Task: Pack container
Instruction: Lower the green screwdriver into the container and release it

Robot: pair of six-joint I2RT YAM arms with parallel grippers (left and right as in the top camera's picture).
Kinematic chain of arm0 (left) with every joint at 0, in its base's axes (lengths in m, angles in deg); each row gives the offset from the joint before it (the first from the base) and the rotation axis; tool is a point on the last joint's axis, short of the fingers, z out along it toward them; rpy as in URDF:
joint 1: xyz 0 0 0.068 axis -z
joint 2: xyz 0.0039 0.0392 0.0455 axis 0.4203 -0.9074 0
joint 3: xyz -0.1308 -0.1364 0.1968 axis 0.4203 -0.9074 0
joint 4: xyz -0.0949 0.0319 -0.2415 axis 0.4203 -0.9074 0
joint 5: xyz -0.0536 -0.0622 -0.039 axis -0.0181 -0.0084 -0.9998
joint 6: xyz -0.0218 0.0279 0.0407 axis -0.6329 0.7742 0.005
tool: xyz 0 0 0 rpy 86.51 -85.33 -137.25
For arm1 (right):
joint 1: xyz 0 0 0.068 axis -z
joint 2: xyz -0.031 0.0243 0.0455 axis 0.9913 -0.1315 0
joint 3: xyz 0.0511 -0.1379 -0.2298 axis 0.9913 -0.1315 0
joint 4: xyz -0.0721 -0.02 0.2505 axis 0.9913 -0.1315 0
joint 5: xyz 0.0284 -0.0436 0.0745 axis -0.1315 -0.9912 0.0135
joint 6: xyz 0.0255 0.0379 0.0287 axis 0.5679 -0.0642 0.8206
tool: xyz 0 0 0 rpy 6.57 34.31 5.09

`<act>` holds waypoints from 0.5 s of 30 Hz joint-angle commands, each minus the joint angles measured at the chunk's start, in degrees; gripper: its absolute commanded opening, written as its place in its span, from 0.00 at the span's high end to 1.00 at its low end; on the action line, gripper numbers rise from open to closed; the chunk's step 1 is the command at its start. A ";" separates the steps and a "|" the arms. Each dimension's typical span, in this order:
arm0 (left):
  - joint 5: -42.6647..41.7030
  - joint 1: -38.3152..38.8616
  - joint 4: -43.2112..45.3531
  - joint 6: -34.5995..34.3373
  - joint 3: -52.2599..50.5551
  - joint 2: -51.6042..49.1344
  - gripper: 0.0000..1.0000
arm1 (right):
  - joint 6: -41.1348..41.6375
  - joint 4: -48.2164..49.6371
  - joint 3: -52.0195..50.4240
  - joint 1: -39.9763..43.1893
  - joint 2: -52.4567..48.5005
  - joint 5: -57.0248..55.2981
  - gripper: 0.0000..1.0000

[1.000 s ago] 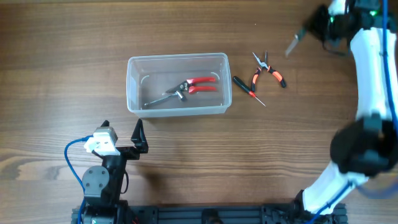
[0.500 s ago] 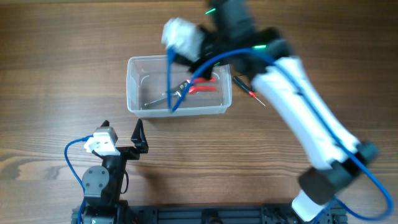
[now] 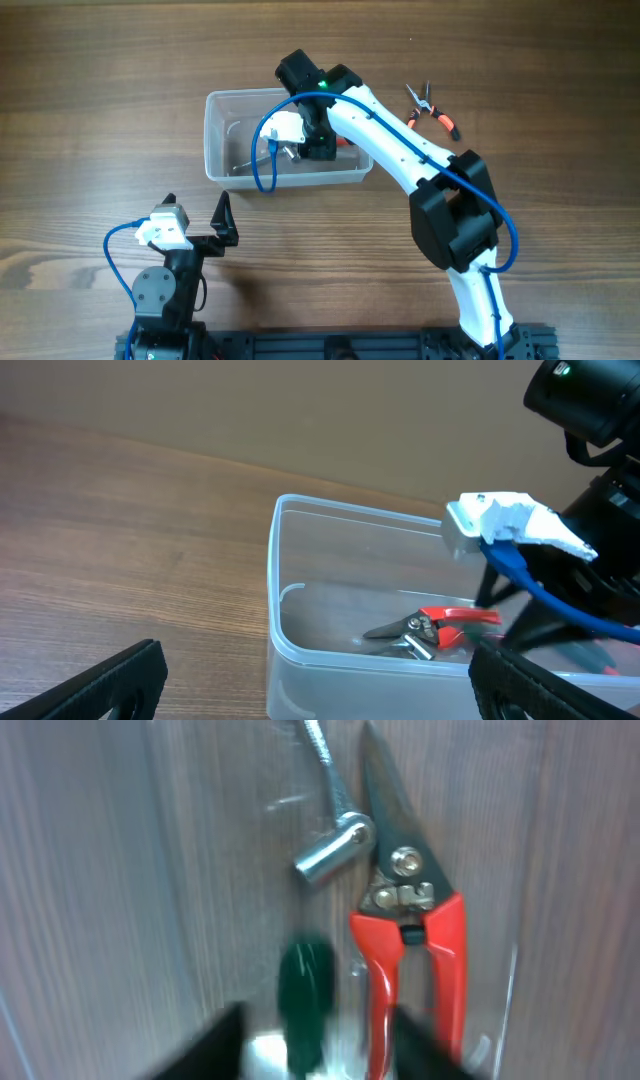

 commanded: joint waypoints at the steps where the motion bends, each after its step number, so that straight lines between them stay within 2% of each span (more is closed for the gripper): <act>1: 0.15 -0.33 -0.04 -0.50 -0.24 0.09 0.00 | 8.63 1.27 1.33 -0.26 1.81 -5.18 0.23; 7: 0.15 -0.33 -0.04 -0.50 -0.24 0.09 0.00 | 23.28 2.16 5.95 0.79 9.62 -9.29 0.19; 11: 0.15 -0.33 -0.04 -0.50 -0.24 0.09 0.00 | 36.04 3.80 6.19 5.97 18.18 -9.07 0.07; 15: 0.15 -0.33 -0.04 -0.50 -0.24 0.09 0.00 | 45.90 2.67 6.19 15.54 21.42 -9.03 0.12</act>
